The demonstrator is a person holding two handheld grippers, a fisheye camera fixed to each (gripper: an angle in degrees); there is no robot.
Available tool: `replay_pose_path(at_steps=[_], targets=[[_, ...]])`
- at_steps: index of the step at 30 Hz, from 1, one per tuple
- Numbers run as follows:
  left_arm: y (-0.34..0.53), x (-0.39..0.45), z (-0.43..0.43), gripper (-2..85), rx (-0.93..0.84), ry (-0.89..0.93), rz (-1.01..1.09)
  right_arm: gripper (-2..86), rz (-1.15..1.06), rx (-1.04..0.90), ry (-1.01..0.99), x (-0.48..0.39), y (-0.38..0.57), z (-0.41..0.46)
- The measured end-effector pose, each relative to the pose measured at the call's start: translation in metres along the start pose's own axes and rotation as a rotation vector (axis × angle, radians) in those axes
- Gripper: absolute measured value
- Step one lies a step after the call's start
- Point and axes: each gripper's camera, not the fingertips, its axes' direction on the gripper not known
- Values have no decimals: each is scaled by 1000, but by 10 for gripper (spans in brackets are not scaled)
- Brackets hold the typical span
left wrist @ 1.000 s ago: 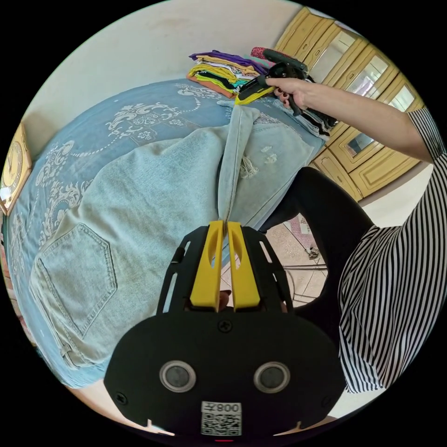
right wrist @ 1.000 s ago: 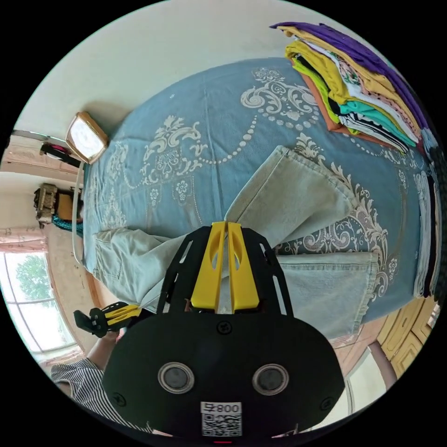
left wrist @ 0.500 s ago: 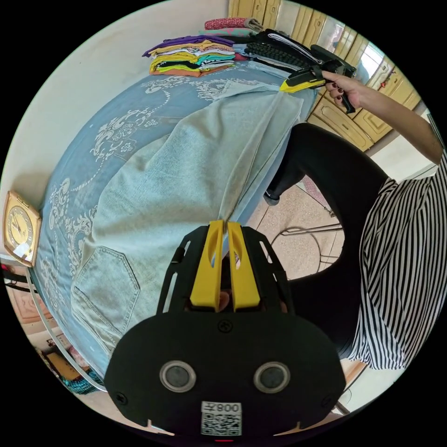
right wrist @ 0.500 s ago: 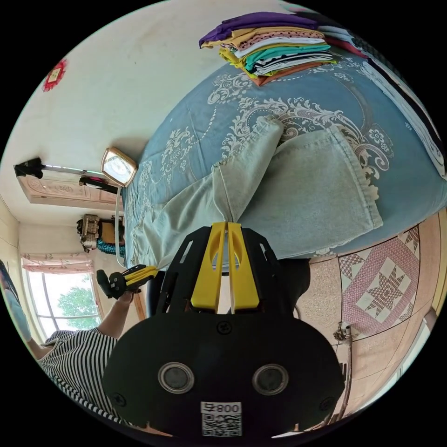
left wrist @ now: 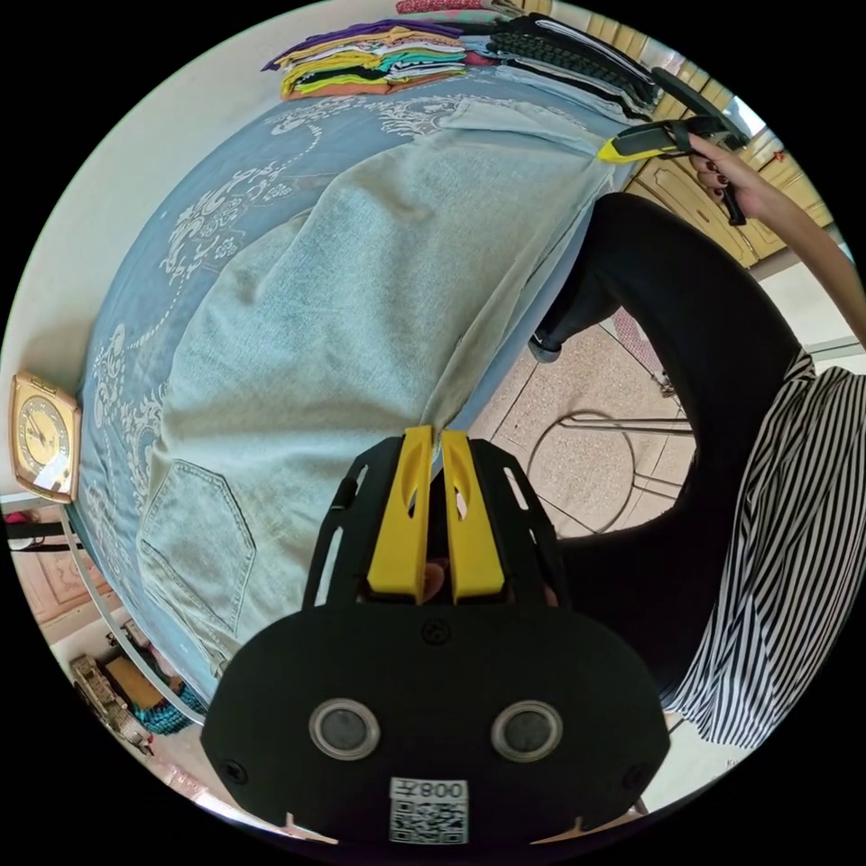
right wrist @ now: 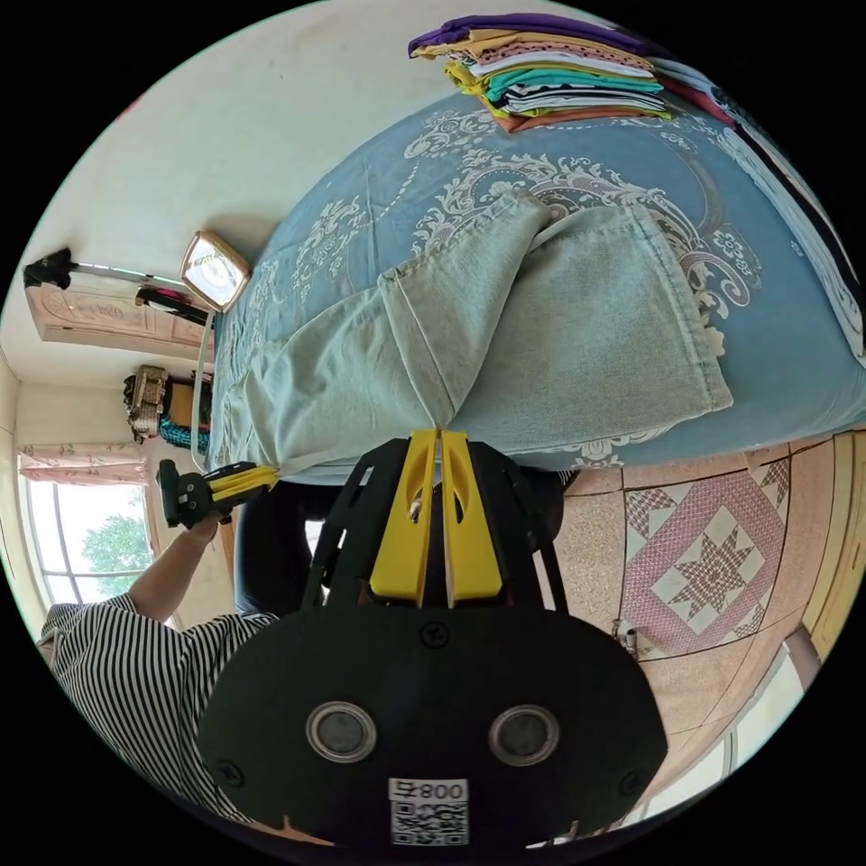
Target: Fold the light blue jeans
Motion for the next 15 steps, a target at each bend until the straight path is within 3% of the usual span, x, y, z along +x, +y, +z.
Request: replay_pose_path(at_steps=[3, 7, 10, 15], targets=[[-12, -5, -6, 27, -17, 21, -11, 3, 14, 2, -9, 11, 9, 18], [-23, -20, -19, 28, -22, 110, -43, 5, 60, -48, 125, 30, 26, 52], [-26, -34, -49, 26, 84, 224, -89, 13, 54, 16, 72, 37, 46, 56], [-76, -62, -79, 27, 270, 417, -150, 66, -195, 144, 226, -16, 40, 61]])
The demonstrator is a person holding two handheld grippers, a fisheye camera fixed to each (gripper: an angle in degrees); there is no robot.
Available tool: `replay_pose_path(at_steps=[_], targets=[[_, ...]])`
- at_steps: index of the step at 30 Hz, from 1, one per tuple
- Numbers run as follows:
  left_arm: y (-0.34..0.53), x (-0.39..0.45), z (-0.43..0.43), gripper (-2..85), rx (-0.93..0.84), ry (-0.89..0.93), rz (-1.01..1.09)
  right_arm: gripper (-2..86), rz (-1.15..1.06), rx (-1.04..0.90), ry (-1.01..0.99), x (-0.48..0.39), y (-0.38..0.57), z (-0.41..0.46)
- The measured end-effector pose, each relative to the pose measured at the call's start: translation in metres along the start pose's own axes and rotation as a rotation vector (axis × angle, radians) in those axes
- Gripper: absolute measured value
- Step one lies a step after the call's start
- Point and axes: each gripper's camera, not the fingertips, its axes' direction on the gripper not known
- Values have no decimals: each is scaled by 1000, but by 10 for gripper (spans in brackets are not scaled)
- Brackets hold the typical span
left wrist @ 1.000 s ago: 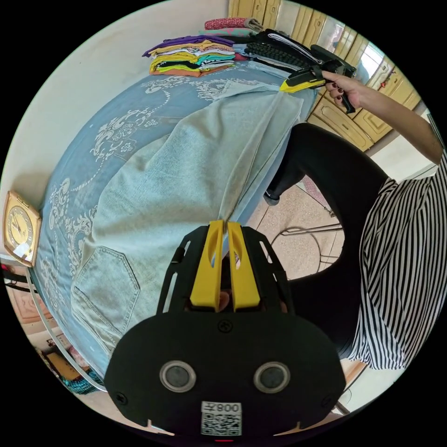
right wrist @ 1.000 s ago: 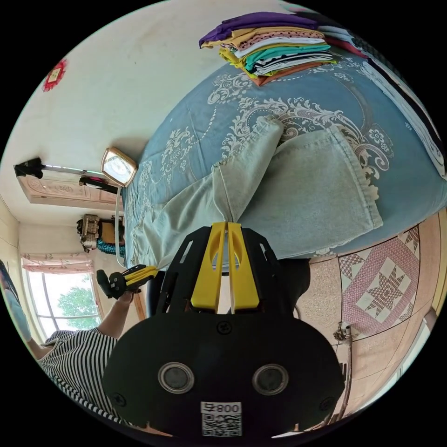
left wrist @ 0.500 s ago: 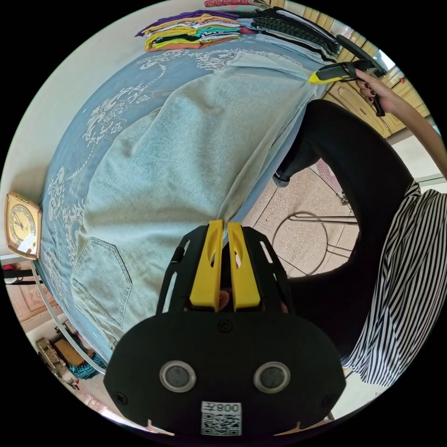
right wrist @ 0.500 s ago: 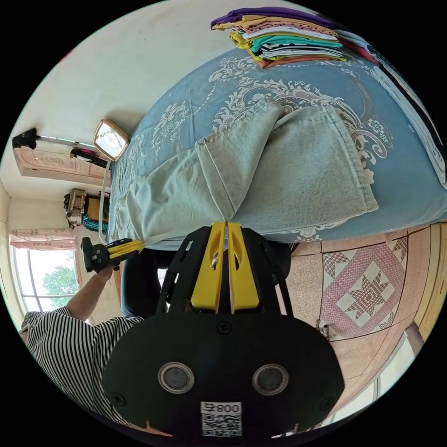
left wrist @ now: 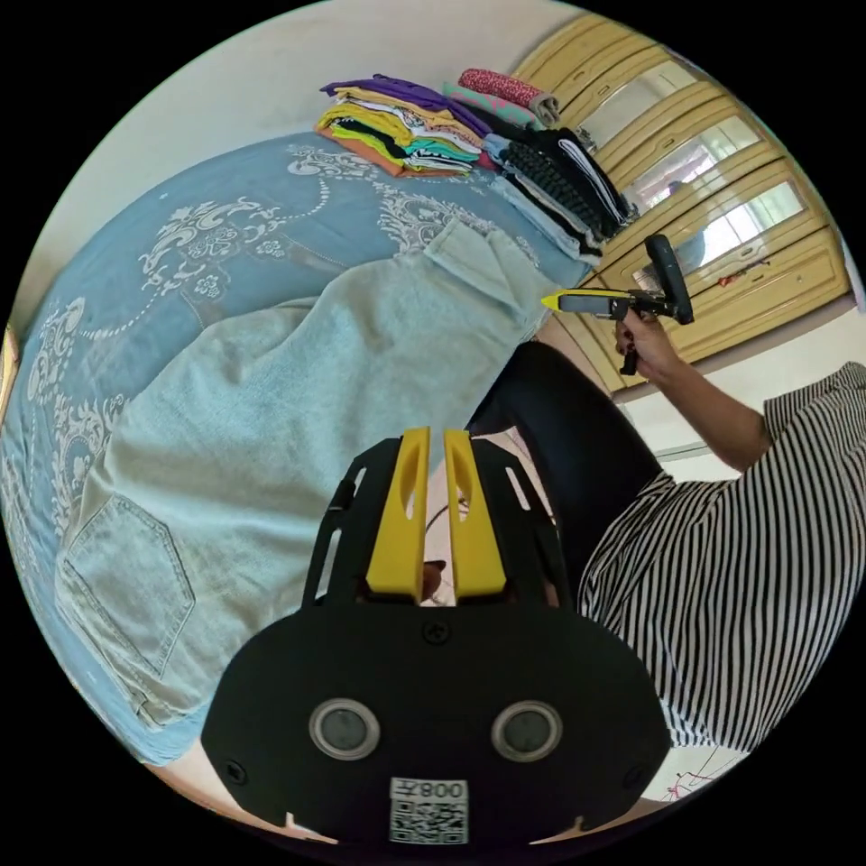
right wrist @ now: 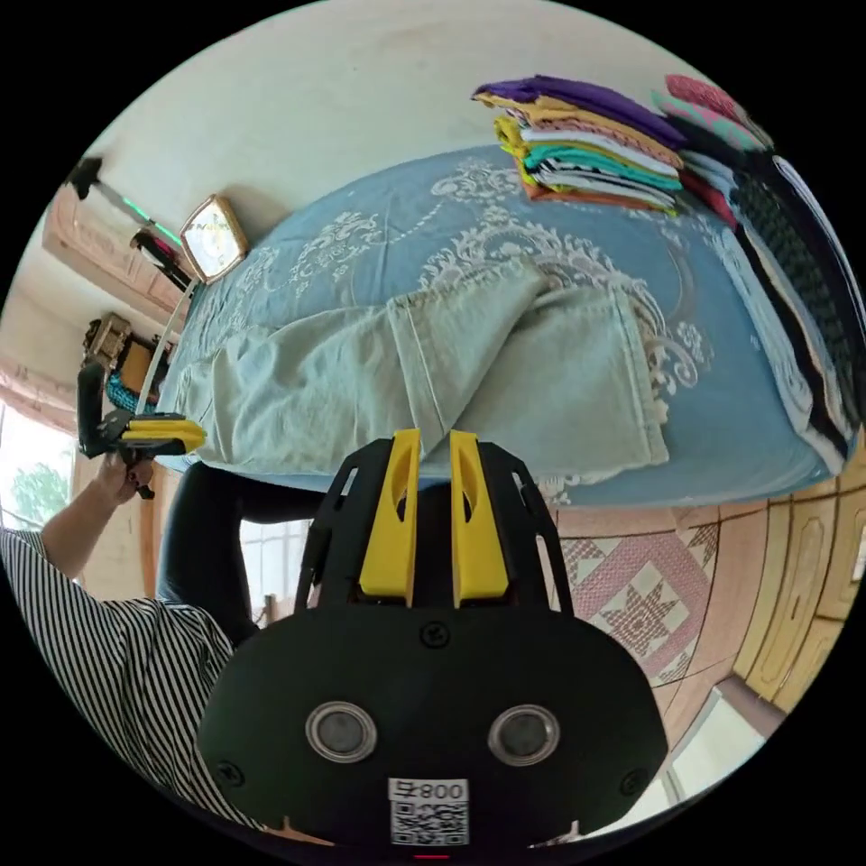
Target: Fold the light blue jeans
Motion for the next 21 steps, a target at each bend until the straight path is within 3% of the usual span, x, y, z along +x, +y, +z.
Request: replay_pose_path(at_steps=[5, 12, 15, 21], targets=[[-85, -21, 19, 29, 91, 169, -107, 91, -294, 3, 234, -67, -38, 61], [-175, -21, 48, 27, 37, 206, -130, 53, -323, -73, 394, -69, -47, 137], [-203, -12, 47, 26, 34, 195, -97, 25, -280, 4, 339, -52, -32, 132], [-278, 30, 43, 31, 33, 182, 62, 14, 74, 275, 28, 51, 33, 72]])
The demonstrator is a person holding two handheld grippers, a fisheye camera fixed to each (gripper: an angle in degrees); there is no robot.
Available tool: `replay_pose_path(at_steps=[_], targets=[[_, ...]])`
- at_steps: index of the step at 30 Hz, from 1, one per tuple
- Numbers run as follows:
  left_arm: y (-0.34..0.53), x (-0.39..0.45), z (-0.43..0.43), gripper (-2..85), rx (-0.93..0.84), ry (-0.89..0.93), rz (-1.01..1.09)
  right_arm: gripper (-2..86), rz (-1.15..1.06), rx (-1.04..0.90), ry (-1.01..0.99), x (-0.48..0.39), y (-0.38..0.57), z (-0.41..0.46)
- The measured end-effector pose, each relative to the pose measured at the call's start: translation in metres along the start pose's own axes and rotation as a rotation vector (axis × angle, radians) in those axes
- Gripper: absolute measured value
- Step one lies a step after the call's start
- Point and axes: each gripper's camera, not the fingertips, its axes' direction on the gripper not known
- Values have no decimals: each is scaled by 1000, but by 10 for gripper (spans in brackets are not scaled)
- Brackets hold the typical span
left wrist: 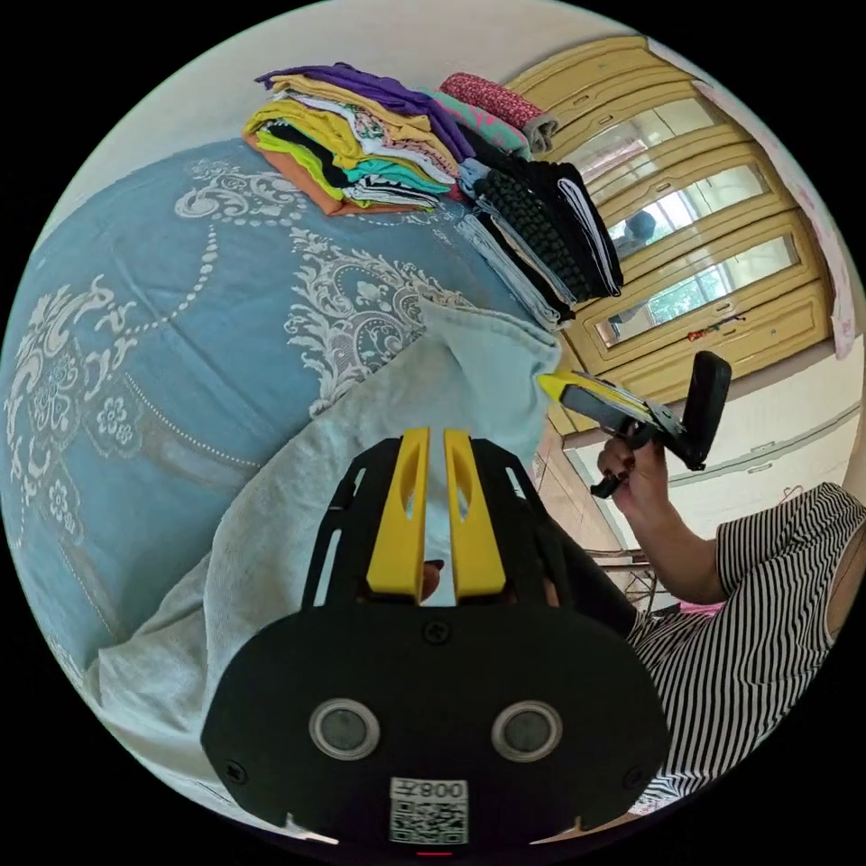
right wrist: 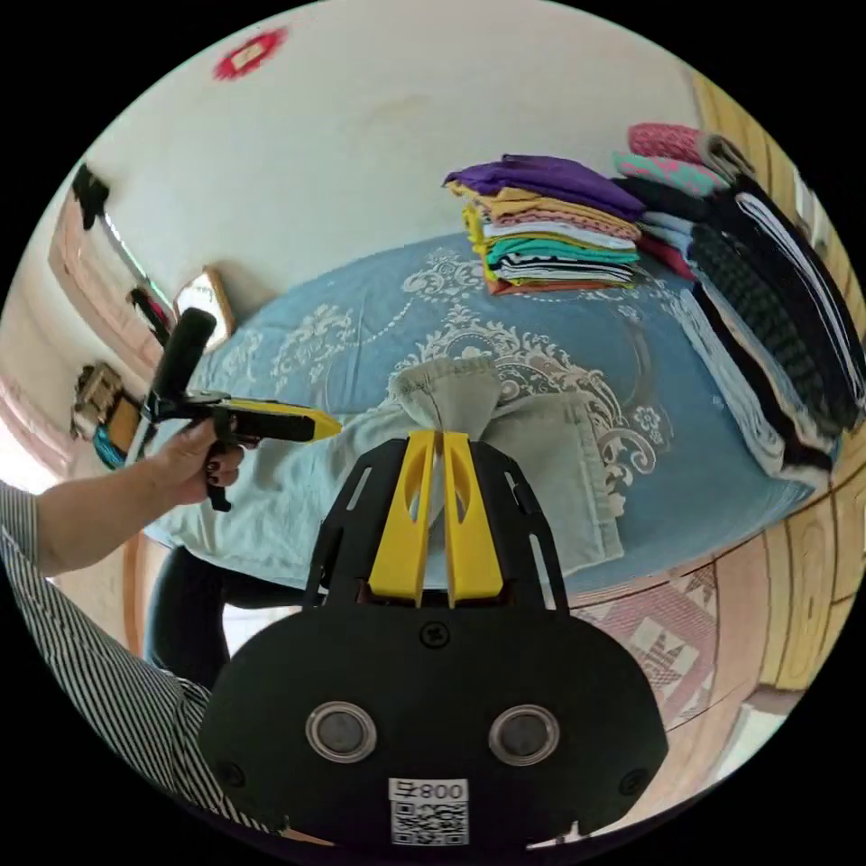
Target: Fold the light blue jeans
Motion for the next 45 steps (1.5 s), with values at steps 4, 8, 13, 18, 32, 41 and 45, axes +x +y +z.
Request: replay_pose_path(at_steps=[4, 8, 13, 18, 32, 41, 45], targets=[[-58, 31, 21, 38, -43, -37, 97, 10, 291, 44, -181, 88, 58, -1], [-122, 66, 48, 49, -105, -109, 170, 8, 455, 3, -285, 132, 107, 33], [-180, 96, 78, 47, -191, -259, 231, 6, 491, 3, -321, 156, 130, 58], [-219, 115, 104, 16, -286, -297, 259, 4, 483, -11, -345, 176, 143, 77], [-282, 178, 86, 25, -193, -285, 311, 2, 442, 12, -388, 205, 174, 106], [-309, 190, 113, 8, -293, -300, 316, 1, 442, -3, -394, 216, 183, 120], [-311, 198, 89, 4, -205, -240, 300, 1, 435, 6, -412, 216, 183, 117]])
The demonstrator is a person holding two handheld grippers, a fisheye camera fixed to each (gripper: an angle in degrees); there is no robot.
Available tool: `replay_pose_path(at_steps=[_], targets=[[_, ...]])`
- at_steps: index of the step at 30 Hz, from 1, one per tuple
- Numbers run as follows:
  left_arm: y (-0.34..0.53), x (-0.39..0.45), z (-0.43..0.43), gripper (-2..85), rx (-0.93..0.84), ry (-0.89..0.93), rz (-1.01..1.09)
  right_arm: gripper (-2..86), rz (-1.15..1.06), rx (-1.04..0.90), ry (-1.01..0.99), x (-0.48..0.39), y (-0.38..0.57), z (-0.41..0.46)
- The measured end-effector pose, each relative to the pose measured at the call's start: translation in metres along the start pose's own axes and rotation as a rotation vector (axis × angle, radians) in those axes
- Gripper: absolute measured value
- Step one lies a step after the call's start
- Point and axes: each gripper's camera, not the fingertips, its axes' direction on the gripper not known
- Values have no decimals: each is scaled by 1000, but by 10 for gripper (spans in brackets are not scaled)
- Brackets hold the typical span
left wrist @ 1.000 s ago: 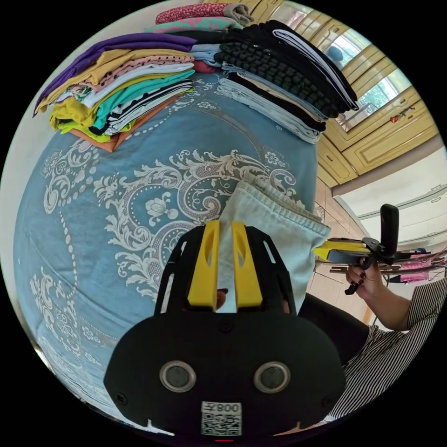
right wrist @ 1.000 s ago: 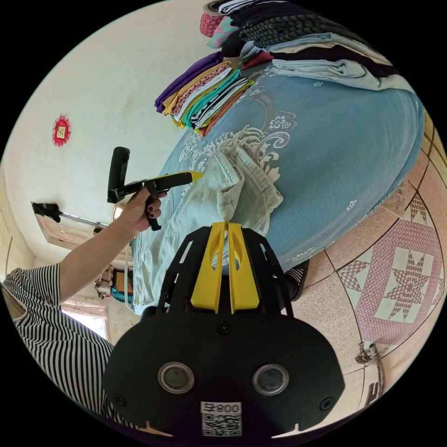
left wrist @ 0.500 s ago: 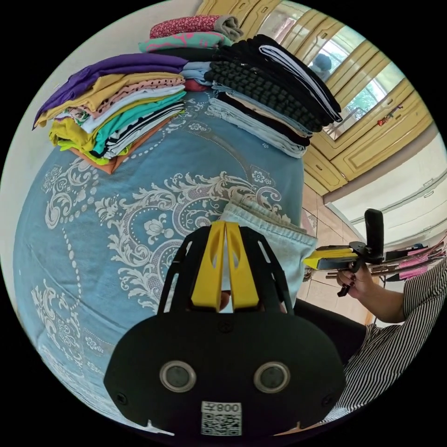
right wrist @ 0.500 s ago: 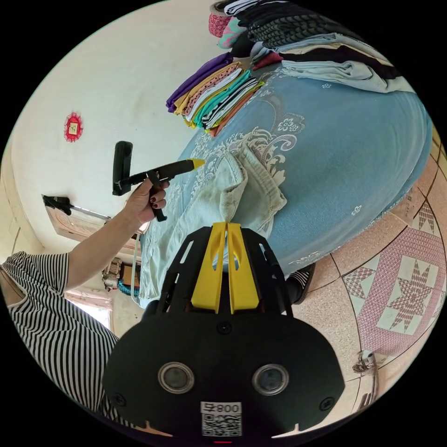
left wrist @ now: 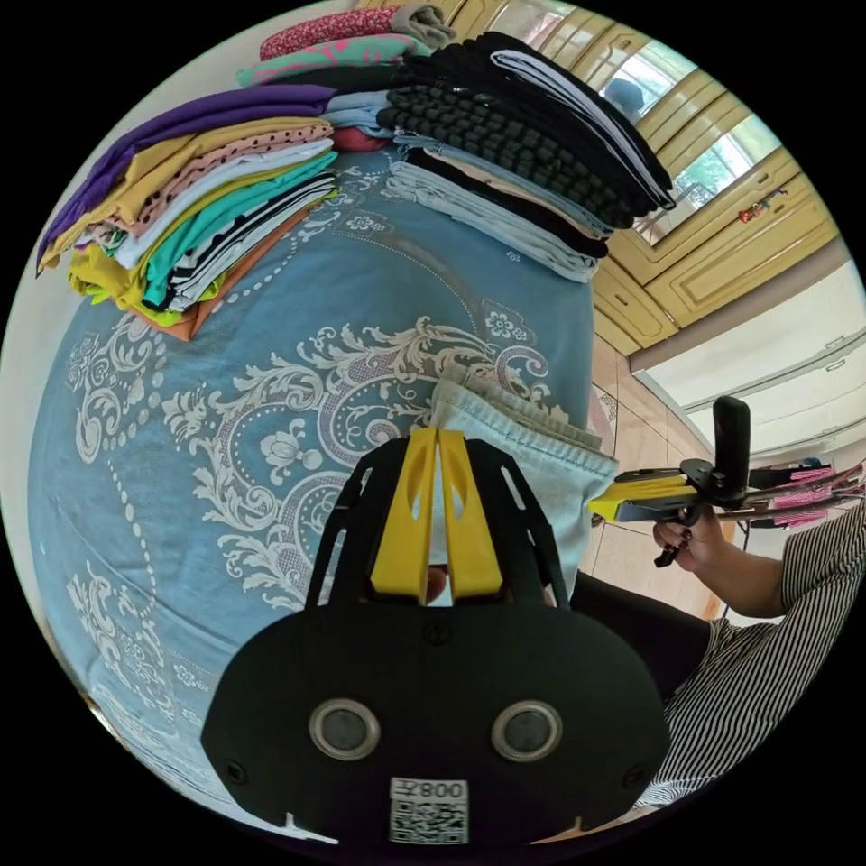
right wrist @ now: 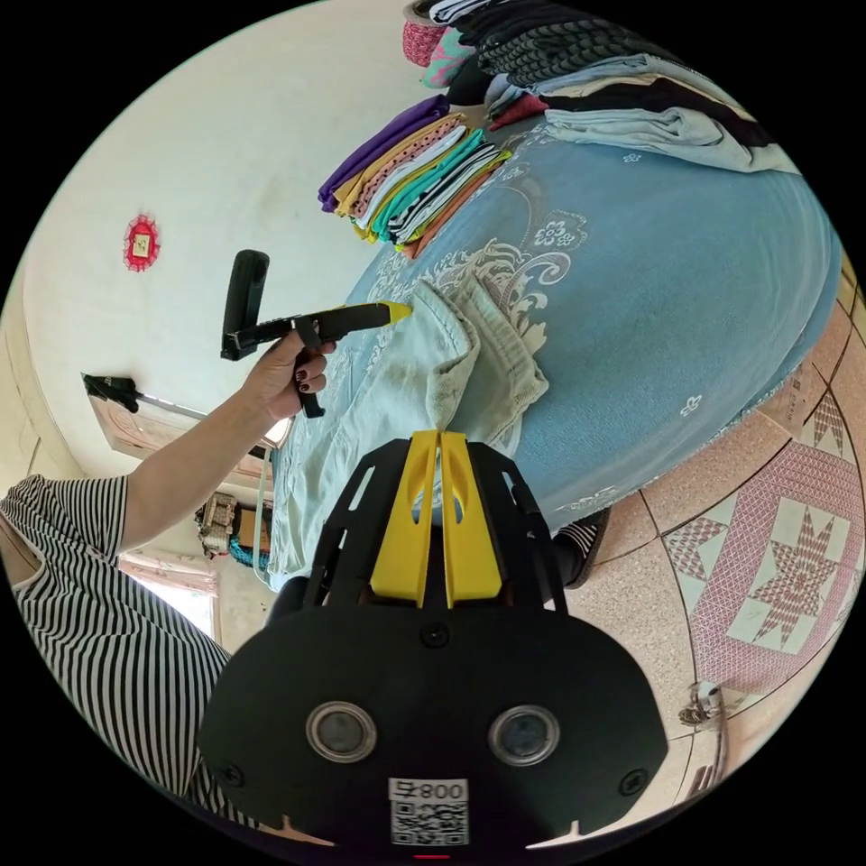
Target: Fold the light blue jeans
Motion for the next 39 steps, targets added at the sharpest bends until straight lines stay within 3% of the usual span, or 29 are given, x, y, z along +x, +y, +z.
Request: replay_pose_path(at_steps=[7, 23, 31, 39], targets=[[-11, 14, -16, 3, 47, 4, 43, 1, -41, 36, -10, -17, 2, -21], [-5, -6, 53, 2, -91, -53, 17, 1, 33, 4, 43, -43, -9, -22], [38, -20, 62, 5, -31, -61, -3, 2, 26, 2, 58, -93, -20, -33], [117, -16, 56, 6, 142, -88, -3, 0, -98, 43, 317, -189, -31, -63]])
